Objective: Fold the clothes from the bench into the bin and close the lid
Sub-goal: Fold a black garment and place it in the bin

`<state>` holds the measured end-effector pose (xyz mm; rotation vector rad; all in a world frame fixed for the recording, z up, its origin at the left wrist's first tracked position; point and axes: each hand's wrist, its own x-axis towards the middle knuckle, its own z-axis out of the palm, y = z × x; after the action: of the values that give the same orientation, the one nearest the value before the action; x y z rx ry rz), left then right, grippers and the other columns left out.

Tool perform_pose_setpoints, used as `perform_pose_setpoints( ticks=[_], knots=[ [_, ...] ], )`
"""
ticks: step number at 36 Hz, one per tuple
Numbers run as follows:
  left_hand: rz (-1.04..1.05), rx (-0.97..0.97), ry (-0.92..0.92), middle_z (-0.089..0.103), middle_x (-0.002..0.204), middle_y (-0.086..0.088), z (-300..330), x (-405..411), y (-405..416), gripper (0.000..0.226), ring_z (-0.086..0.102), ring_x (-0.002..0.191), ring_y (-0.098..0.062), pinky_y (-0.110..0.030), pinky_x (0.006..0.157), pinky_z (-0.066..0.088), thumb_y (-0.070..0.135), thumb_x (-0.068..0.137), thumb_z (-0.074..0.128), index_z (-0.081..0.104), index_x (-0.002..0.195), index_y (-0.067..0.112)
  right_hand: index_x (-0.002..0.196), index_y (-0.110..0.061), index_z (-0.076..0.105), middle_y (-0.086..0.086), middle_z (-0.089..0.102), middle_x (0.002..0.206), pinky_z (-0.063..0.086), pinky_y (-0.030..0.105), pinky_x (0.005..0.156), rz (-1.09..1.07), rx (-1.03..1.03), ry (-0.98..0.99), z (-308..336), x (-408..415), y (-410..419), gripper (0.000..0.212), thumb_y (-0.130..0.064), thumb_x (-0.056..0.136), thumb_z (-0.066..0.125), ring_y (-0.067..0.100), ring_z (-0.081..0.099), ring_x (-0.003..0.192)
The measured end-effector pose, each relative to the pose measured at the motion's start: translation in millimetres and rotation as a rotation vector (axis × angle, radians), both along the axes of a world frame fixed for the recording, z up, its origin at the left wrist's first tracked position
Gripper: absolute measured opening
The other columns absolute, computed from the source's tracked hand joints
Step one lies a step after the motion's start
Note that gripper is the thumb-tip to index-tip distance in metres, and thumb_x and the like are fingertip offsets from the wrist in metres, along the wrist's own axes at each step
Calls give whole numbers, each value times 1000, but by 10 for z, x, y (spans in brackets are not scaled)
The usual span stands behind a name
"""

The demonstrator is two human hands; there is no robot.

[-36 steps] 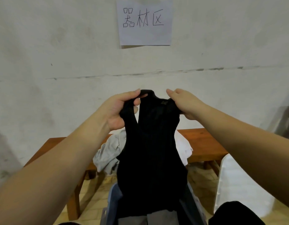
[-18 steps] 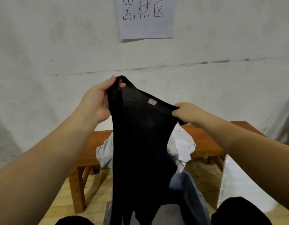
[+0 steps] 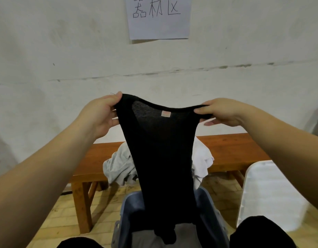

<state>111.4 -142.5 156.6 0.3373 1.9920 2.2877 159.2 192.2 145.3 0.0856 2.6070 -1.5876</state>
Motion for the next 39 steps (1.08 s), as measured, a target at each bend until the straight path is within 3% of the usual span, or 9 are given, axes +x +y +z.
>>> perform_pose_setpoints(
  ticks=[3,8,11,18,22,26,30,34,39],
  knots=[
    [26,33,-44,72,88,0,-19,-31,29,10,70,78,-14,-29,64,56,17,98,58,66,95,12,114,-16,69,4,73,106,53,30,86,-35,-51,115,-45,14,43,22,-28,97,60,16,65,94],
    [82,28,-43,69,97,-5,-47,-89,16,16,70,80,-15,-32,64,56,11,96,59,61,112,9,99,-22,71,1,74,89,53,28,77,-46,293,258,4,88,42,17,-36,96,61,16,68,76],
    [45,-55,28,70,106,-4,-56,-96,-2,25,69,92,-15,-30,72,56,8,96,60,60,120,11,98,-28,71,-7,72,89,46,22,73,-73,438,304,102,143,50,17,-42,93,63,9,65,83],
    [150,-359,194,69,88,-4,-64,-86,-18,13,68,80,-17,-26,68,56,4,92,64,68,100,13,107,-18,73,0,75,105,52,32,95,16,106,279,135,142,87,17,-24,99,58,12,68,95],
    [231,-472,267,68,82,-7,-75,-65,-41,16,63,70,-18,-36,74,58,6,92,60,69,89,19,110,-16,71,7,71,106,48,36,93,0,-1,271,91,108,116,22,-26,100,55,16,63,97],
    [330,-548,439,66,93,2,-82,-2,-27,20,60,80,-16,-32,72,50,17,93,61,66,81,32,107,-20,72,1,70,100,47,37,89,-1,-46,300,105,115,64,20,-26,100,55,14,62,93],
    [236,-296,332,64,86,7,-50,10,45,17,58,81,-10,-27,78,44,12,96,59,65,86,25,92,-29,73,-6,73,92,52,31,89,-14,53,447,235,172,-112,16,-17,96,62,10,66,87],
    [74,-76,273,68,85,3,-29,46,135,17,62,82,-12,-28,83,47,4,96,56,65,91,17,93,-32,68,-10,68,91,41,9,57,-19,347,546,411,264,-339,10,-23,89,67,-2,56,68],
    [-96,43,297,69,79,6,-4,138,327,17,62,75,-8,-19,72,46,0,96,53,65,94,12,90,-30,67,-11,67,89,48,27,77,-18,314,546,476,213,-602,7,-31,85,73,9,62,81]
  ],
)
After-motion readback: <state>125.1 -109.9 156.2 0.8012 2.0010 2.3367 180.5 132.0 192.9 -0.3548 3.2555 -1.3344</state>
